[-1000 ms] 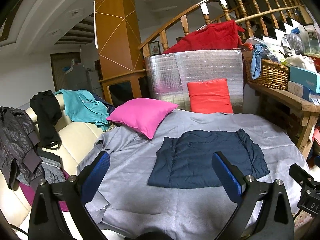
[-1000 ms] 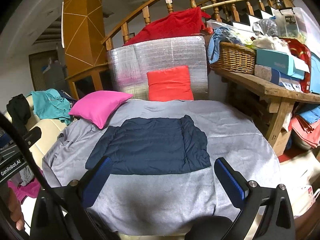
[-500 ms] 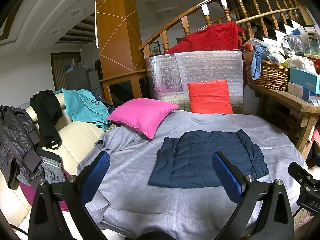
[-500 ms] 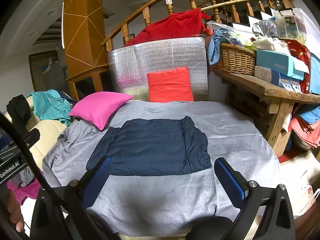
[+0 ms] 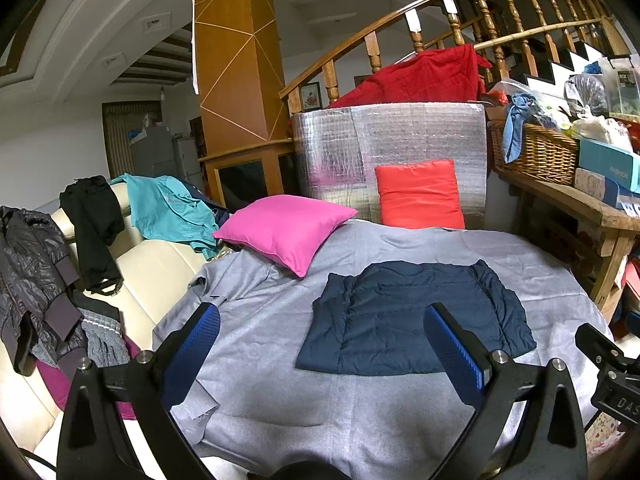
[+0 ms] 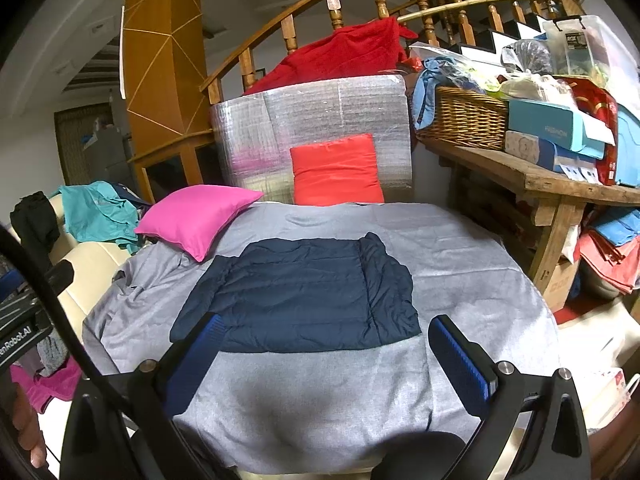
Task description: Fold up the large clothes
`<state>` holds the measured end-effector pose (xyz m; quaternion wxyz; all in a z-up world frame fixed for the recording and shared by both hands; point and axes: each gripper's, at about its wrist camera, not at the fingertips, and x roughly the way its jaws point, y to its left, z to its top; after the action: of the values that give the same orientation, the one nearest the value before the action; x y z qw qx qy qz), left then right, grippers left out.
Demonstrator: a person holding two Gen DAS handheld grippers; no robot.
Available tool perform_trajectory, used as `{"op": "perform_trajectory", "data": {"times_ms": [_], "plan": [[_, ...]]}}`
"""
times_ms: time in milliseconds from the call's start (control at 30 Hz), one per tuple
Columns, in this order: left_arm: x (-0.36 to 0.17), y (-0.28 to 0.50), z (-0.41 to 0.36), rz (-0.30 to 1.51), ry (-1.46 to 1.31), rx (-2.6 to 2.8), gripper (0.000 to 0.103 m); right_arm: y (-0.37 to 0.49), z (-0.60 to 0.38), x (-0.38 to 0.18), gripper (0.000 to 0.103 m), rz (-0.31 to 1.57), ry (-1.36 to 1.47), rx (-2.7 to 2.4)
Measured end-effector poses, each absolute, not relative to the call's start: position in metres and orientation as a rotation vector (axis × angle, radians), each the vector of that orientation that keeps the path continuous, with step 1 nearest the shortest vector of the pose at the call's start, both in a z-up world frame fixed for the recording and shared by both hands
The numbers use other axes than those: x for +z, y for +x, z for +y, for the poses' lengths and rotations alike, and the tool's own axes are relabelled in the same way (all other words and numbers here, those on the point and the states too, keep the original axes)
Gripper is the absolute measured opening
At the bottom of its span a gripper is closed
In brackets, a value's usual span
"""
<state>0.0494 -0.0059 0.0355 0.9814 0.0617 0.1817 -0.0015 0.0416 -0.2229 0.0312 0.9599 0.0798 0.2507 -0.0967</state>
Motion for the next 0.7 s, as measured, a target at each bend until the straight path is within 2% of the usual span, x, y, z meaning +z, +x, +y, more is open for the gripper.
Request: {"op": "perform_trajectory", "data": {"times_ms": [700], "plan": [[0.0356,0.0459,-0.0089,0.375,0.123,-0.014,0.101,0.0362,-0.2154,0.0412,0.103,0.472,0.104,-0.25]]}}
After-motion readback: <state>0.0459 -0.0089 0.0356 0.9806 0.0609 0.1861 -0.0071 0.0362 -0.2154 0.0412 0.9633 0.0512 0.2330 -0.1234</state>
